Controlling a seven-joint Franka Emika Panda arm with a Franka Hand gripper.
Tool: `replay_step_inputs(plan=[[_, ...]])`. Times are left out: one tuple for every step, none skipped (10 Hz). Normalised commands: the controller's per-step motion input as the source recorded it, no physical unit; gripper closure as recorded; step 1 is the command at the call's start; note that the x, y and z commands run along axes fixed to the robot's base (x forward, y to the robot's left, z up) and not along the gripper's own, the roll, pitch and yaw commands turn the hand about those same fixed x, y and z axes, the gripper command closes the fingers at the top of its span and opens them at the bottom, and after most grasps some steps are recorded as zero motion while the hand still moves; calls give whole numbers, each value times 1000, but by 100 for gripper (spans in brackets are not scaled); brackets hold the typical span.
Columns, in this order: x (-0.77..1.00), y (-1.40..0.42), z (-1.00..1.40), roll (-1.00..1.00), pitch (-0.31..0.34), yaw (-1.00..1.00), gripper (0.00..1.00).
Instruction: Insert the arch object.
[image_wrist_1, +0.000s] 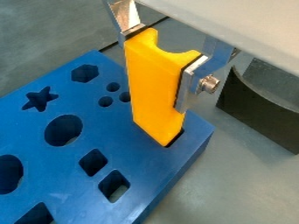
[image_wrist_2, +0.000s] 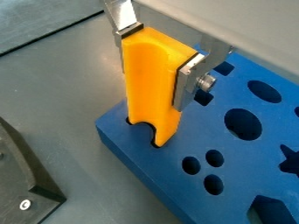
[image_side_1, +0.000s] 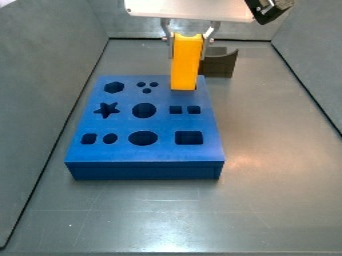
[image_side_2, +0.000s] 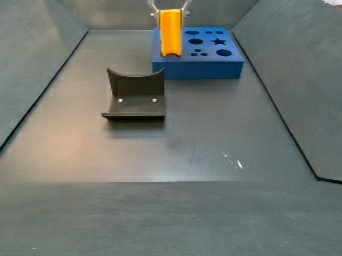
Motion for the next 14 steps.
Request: replay_step_inputs(plan=[[0,0,-389,0,-14,0,100],[63,0,-517,0,-13,0,100],[111,20,-589,-1,-4,-3,100],[34,46,-643,-21,-34,0,100],[0,57,-677,-60,-67,0,100],[0,57,-726,-64,-67,0,100],[0,46,-751,-99,-83,-23,100],[-23,26,-811,-129,-119,-54,100],[-23,9,-797,-141,-123,-51,100],[0,3,-797,-143,-116,-43,100],[0,0,-780,-133,-111,-57,100],[0,0,-580,-111,-100,-77,100],[-6,49,-103,-107,-73,-34,100],[0,11,0,-26,-27,0,100]])
